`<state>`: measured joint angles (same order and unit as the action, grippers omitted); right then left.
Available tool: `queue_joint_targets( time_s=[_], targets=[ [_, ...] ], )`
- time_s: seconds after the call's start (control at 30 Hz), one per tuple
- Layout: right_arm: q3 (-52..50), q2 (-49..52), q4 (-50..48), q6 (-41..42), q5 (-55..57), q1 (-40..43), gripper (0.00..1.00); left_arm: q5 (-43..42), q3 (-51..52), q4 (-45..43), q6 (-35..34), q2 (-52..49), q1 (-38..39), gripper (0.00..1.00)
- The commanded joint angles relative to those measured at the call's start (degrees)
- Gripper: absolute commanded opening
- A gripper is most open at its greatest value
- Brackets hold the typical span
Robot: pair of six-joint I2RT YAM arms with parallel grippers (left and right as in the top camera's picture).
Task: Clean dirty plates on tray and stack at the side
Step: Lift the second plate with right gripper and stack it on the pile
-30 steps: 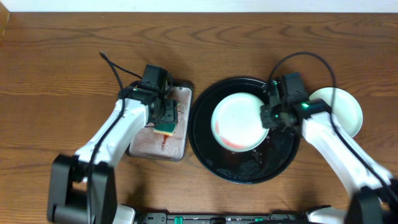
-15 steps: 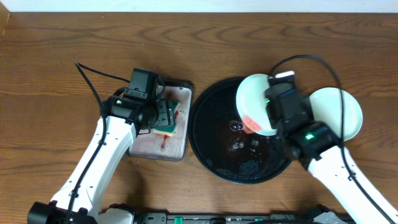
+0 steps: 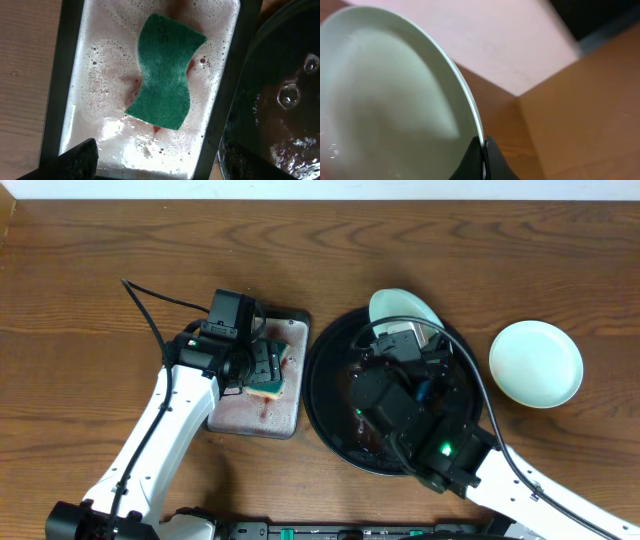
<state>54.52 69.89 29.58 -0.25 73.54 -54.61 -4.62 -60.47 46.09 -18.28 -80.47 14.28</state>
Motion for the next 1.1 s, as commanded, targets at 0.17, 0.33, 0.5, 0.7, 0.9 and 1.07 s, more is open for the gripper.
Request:
queue_joint_targets(
  time_s=[0.17,0.33,0.5,0.7,0.9,1.07],
  targets=[
    [0.11,-0.55,-0.68,1.9,9.38,-0.44,0.01,-0.31,-0.72,-0.04,-0.9,-0.55,-0.28,0.81],
    [0.11,-0.28,0.63,9.05,-9.86,5.95,0.01,-0.33,-0.72,-0.02,-0.9,-0.55,-0.28,0.81],
    [0.11,1.09,5.29,19.26,-27.19,20.09,0.01,-0.31,-0.72,-0.02,-0.9,-0.55,-0.28,0.81],
    [0.11,1.49,6.91,23.96,-41.03,39.67,0.01,-0.33,-0.72,-0.02,-0.9,-0.55,-0.28,0.81],
    [0.07,2.25,7.54,25.53,-54.23,57.57,0.01,-0.31,-0.72,-0.04,-0.9,-0.55,-0.28,0.81],
    [0.07,4.96,7.54,25.51,-60.33,69.18,0.01,-0.31,-0.72,-0.04,-0.9,-0.55,-0.28,0.81]
  ],
)
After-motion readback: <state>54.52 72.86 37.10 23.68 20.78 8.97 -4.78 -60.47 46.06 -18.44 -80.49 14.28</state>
